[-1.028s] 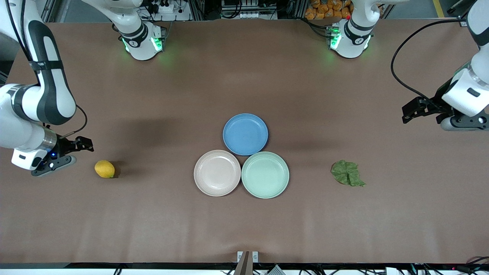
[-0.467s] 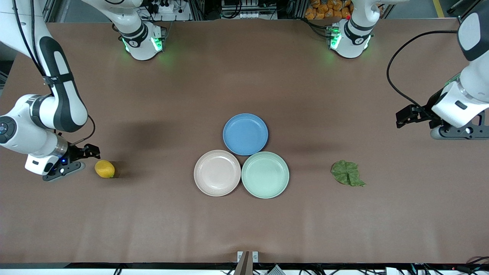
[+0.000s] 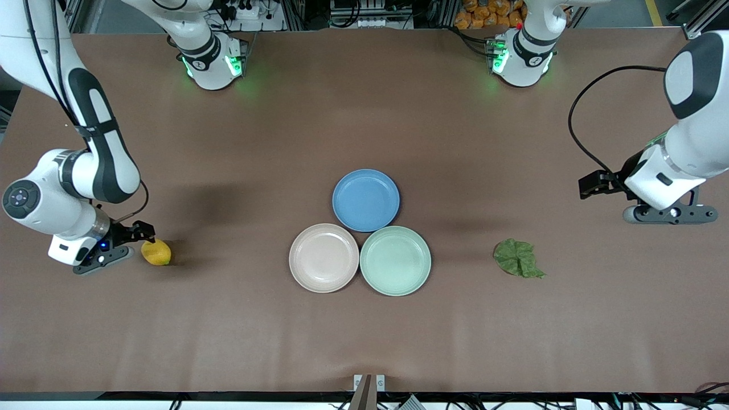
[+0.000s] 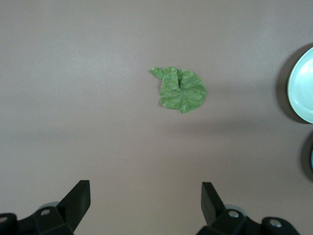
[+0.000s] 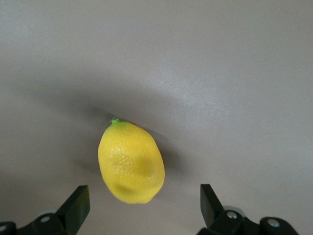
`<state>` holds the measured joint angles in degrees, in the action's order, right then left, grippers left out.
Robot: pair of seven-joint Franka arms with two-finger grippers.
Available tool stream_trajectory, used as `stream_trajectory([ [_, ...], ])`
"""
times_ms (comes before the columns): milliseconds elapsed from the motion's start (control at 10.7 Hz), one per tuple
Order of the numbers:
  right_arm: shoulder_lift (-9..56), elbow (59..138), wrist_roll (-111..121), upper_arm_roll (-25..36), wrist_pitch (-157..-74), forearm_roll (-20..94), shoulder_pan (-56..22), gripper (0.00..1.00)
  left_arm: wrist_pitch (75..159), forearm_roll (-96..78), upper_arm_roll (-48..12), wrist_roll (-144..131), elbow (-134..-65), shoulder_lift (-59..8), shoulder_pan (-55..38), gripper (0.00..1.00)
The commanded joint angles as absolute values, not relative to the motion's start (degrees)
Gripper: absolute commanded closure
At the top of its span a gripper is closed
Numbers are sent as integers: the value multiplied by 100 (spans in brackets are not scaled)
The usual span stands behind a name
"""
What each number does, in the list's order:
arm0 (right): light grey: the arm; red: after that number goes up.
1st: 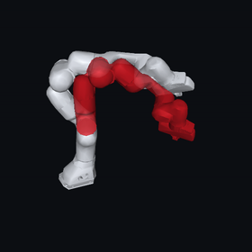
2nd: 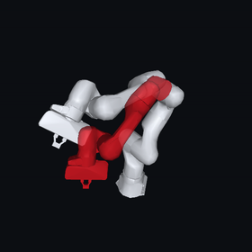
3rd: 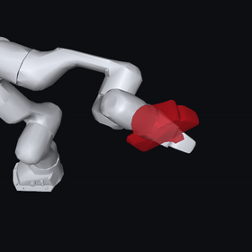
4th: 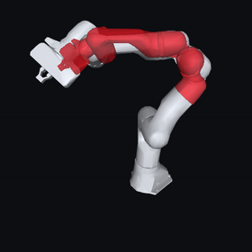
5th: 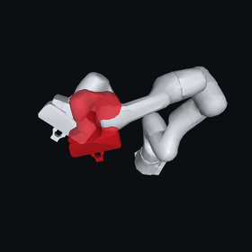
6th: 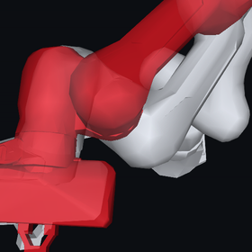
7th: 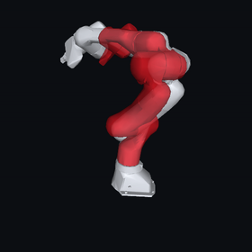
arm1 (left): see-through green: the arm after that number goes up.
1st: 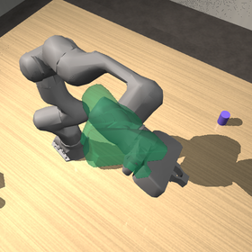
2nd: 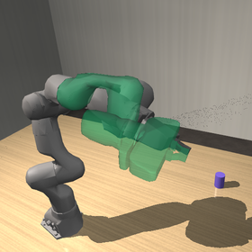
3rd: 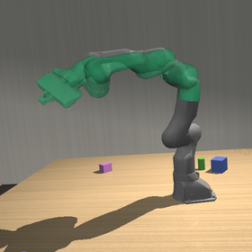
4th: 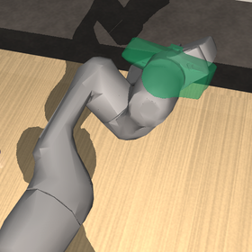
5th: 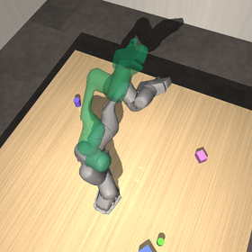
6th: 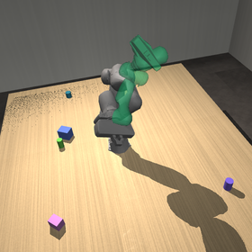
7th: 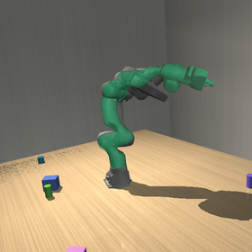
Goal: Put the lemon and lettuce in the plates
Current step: 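Lower the right gripper onto the lemon while the left gripper approaches the lettuce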
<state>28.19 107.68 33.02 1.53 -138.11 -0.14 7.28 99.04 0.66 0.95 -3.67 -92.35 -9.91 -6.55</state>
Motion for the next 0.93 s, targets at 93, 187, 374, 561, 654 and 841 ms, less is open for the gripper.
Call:
stream_trajectory([
  [93,3111,10749,3357,88,-14228,-79,747,0,9896,-194,114,-220,-9114,-1274,-624,0],
  [187,3155,10749,3349,88,-14308,-70,730,0,9896,-167,114,-220,-9123,-1283,-633,0],
  [374,3225,10749,3349,79,-14335,-53,712,0,9905,-219,114,-228,-9123,-1301,-607,0],
  [561,3304,10767,3349,79,-14458,-53,712,0,9905,-202,114,-220,-9114,-1301,-580,0],
  [654,3331,10775,3349,79,-14493,-53,703,0,9905,-185,123,-220,-9114,-1301,-580,0],
  [841,3375,10784,3340,79,-14484,-53,703,0,9914,-167,132,-220,-9036,-1309,-597,0],
])
